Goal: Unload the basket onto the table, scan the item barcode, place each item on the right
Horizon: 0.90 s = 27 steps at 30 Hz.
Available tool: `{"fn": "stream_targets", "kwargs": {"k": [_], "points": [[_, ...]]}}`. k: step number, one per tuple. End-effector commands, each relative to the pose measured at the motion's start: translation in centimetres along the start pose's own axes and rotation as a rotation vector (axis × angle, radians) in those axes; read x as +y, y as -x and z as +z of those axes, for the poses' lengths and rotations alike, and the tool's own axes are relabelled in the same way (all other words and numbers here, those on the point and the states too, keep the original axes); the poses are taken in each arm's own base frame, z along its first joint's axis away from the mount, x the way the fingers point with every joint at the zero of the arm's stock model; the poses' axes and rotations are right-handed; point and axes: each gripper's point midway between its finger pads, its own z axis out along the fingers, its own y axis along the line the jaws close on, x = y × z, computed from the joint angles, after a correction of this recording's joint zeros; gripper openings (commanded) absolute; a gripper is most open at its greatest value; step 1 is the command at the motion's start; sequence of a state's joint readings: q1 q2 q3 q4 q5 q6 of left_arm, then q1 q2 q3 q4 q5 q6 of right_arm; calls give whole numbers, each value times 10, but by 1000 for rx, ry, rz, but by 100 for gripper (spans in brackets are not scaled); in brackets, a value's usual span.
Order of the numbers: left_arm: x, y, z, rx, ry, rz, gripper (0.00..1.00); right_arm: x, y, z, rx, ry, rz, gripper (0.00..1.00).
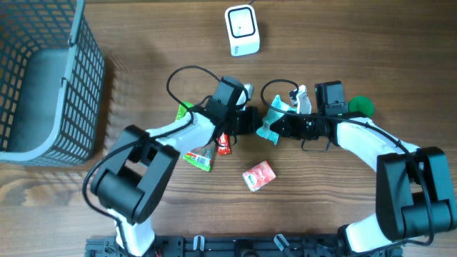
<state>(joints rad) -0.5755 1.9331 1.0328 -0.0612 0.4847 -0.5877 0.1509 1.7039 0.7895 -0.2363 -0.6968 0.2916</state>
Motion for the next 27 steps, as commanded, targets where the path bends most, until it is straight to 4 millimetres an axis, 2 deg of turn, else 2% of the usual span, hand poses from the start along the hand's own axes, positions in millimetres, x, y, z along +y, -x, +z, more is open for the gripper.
{"fn": "stream_targets", "kwargs": {"k": [1,4,8,14,16,17,18,19,21,22,23,24,27], "points": [[14,-12,15,60,7,-6,4,-17,-5,2,4,-86,27,4],[29,-15,24,65,52,-18,4,-36,-14,4,-2,-162,37,4],[38,-14,26,52,89,-15,4,-62,-24,2,-18,-278,103,4],[51,-9,25,7,171,-9,4,-74,-32,-1,-5,-347,146,4],[46,-4,21,-4,168,59,4,-60,-31,1,13,-270,138,4],[37,7,10,-34,158,91,4,-40,-24,-2,21,-175,126,4],[21,26,-11,-96,135,113,4,-9,-9,-11,13,-43,84,4],[3,41,-31,-157,103,132,4,9,0,-18,-3,18,60,4],[-25,58,-59,-244,49,173,4,27,16,-28,-49,59,11,4],[-32,62,-64,-265,34,184,4,24,21,-27,-71,39,2,4],[-34,62,-63,-266,30,181,4,12,25,-26,-91,-17,12,4],[-30,60,-57,-255,33,167,4,2,29,-24,-108,-68,14,4],[-18,56,-26,-229,36,166,4,-12,35,-12,-118,-94,17,4]]}}
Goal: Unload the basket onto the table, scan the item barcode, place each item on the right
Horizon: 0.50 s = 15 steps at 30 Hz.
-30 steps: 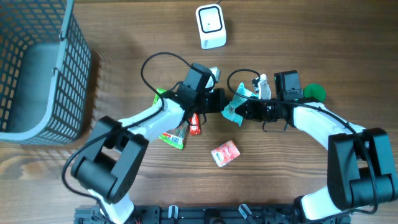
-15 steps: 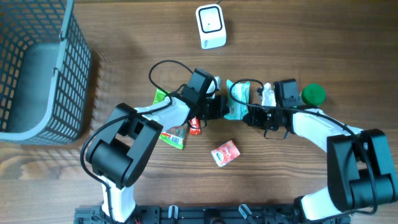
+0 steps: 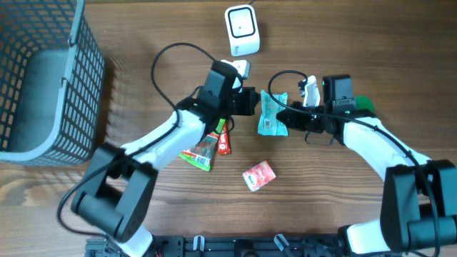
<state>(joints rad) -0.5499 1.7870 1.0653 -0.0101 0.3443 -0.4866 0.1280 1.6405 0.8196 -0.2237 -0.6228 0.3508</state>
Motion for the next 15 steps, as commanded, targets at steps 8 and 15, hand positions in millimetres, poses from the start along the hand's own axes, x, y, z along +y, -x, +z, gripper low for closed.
{"fn": "stream_targets", "kwargs": {"k": [8,15], "points": [[58,-67,72,141,116,-53,4,-70,-33,36,106,-199,81,4],[52,-13,38,13,171,14,4,-46,-16,31,87,-112,-39,4]]}}
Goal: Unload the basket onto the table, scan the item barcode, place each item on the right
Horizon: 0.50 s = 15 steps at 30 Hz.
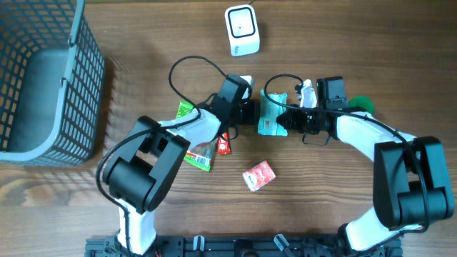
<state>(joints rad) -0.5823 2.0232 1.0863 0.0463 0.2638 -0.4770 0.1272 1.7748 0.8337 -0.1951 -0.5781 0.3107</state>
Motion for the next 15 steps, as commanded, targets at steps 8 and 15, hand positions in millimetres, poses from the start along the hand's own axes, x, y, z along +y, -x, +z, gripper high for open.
{"fn": "stream_targets", "kwargs": {"k": [8,15], "points": [[-45,23,-39,-36,-134,-4,4,34,77,-33,-245,2,-182,4],[-28,-33,10,113,-79,-5,4,-18,67,7,-190,-131,-92,4]]}}
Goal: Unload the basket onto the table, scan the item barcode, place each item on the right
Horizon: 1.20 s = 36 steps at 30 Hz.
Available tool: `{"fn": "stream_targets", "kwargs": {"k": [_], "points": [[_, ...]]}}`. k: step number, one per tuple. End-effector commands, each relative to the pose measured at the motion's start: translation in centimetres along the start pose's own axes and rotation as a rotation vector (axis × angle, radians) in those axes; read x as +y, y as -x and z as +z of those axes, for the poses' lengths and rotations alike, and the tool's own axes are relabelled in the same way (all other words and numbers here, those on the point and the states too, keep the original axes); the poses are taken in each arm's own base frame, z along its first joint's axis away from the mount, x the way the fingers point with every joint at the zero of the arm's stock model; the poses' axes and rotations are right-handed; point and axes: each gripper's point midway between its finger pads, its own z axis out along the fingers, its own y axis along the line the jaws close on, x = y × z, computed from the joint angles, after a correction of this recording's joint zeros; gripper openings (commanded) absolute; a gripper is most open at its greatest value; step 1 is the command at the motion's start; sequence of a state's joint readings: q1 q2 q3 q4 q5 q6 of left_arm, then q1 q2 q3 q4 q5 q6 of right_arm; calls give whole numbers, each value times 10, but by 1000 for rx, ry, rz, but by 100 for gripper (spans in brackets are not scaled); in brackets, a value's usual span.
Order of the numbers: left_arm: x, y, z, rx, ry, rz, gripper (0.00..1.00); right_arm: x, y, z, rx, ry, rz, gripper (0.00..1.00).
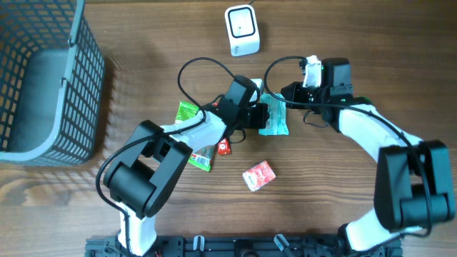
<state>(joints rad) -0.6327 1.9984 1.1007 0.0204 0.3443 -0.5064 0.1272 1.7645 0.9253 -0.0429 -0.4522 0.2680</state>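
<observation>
The teal snack packet [275, 118] is at the table's middle, below the white barcode scanner [241, 30] at the back. My left gripper [259, 115] reaches in from the left and is shut on the packet's left edge. My right gripper [288, 93] sits just behind the packet's upper right corner, apart from it, its jaws slightly parted with nothing between them. Which face of the packet carries the barcode does not show.
A grey mesh basket [43, 78] fills the far left. A green packet [187, 111], a red-and-green packet [201, 157] and a small red sachet [224, 146] lie under the left arm. A red packet [258, 175] lies nearer the front.
My right gripper has let go of the teal packet and now sits further back, off its right side. My left gripper has closed in on the packet's left edge and holds it.
First my right gripper held the crumpled teal packet, with the left gripper close beside it. Then the packet was lifted and turned flat between the two arms. The left gripper stood against its left edge, and now holds it while the right is free.
</observation>
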Motion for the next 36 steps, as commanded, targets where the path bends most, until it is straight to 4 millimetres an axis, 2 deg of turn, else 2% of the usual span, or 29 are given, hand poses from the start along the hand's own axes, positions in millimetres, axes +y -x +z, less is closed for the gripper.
{"fn": "stream_targets", "kwargs": {"k": [1,3,4,5,6,8,10,11,13,16,19,23,25,27,29,30,32,33,34,35,36], "points": [[14,-19,15,56,28,-23,4,-34,-30,29,90,-85,74,4],[15,-19,15,57,34,-19,4,-45,-44,36,133,-116,94,4],[15,-19,15,57,34,-13,4,-51,-45,34,132,-152,93,4],[14,-16,13,51,30,-11,4,-46,-35,28,108,-142,63,4],[10,-12,9,36,23,-6,4,-36,-23,17,76,-126,23,4],[-6,11,-13,-39,6,44,4,-12,4,-12,-6,-100,-50,4],[-21,35,-39,-127,6,63,4,13,24,-51,-79,-83,-90,4],[-32,44,-55,-165,-7,75,4,28,20,-72,-71,-56,-88,4],[-31,43,-55,-162,-2,73,4,41,0,-83,1,-6,-82,4],[-12,49,-41,-201,64,59,4,29,-27,-72,91,-18,-36,4],[-5,55,-16,-238,40,71,4,16,-58,-45,181,17,8,4],[15,44,13,-221,51,62,4,-2,-93,-8,290,50,69,4],[23,36,22,-197,66,55,4,-10,-114,-4,370,30,117,4],[25,36,23,-197,67,54,4,-8,-122,-11,404,23,134,4],[14,46,16,-231,43,68,4,-1,-118,-23,398,29,109,4],[2,56,4,-261,24,82,4,7,-110,-34,376,40,69,4],[-33,82,-39,-347,-31,109,4,30,-81,-64,291,61,14,7],[-46,89,-59,-373,-47,116,4,39,-69,-74,241,71,-14,14],[-50,90,-68,-374,-48,117,4,44,-56,-82,183,70,-41,30],[-50,86,-72,-359,-37,112,4,44,-46,-85,139,50,-65,37],[-45,81,-70,-332,-18,103,4,39,-36,-85,96,13,-87,40]]}}
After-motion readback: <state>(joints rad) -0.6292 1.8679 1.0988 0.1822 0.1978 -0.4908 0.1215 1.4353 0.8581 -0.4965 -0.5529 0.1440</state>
